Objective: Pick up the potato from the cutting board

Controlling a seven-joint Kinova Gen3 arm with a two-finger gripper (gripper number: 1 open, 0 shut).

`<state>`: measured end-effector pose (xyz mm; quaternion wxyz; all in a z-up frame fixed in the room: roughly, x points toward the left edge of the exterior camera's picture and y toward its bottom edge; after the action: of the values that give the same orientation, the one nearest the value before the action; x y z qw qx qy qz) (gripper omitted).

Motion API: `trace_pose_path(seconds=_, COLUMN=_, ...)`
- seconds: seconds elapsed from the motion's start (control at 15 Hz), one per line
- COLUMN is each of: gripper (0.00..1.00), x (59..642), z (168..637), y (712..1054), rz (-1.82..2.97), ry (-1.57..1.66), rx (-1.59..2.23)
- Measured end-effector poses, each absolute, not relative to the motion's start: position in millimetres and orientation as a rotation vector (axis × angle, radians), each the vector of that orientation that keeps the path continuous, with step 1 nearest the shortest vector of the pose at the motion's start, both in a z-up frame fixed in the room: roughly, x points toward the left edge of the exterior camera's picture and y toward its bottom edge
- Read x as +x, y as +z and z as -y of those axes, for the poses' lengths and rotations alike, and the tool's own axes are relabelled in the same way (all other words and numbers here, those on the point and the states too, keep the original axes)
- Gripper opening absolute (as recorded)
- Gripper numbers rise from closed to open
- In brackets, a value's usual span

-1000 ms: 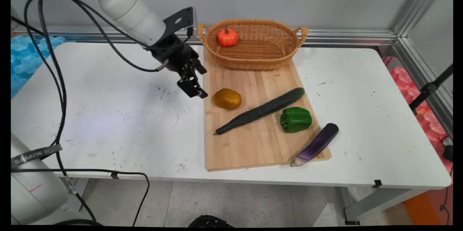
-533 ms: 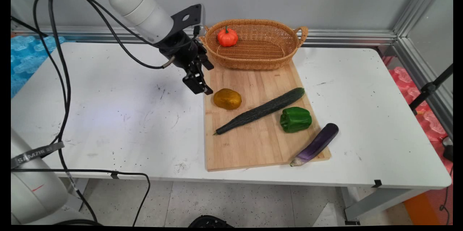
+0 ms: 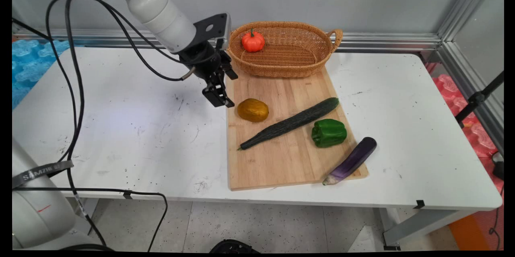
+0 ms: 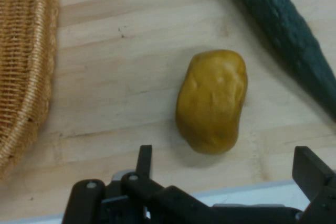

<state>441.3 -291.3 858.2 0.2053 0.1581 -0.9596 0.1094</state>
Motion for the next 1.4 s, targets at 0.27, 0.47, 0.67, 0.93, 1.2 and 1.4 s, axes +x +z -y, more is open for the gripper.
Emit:
trace_pose_path(seconds=0.27, gripper=1.0, x=437, z=299, y=842, rz=2.685, ry=0.323, rx=0.377)
trace_pose_path(seconds=0.47, gripper=1.0, x=426, z=308, y=831, rz=2.676, ry=0.325, rx=0.337)
trace_pose_path(seconds=0.67, gripper=1.0, x=417, z=317, y=820, rz=2.666, ry=0.312, rx=0.319)
trace_pose_path(seconds=0.93, gripper=1.0, x=410, z=326, y=807, rz=2.661, ry=0.288, rx=0.327)
trace_pose_path(seconds=1.2, gripper=1.0, x=404, z=335, y=791, rz=2.655, ry=0.255, rx=0.337)
trace_pose_path(seconds=1.4, gripper=1.0, x=402, z=339, y=782, rz=2.655, ry=0.23, rx=0.343)
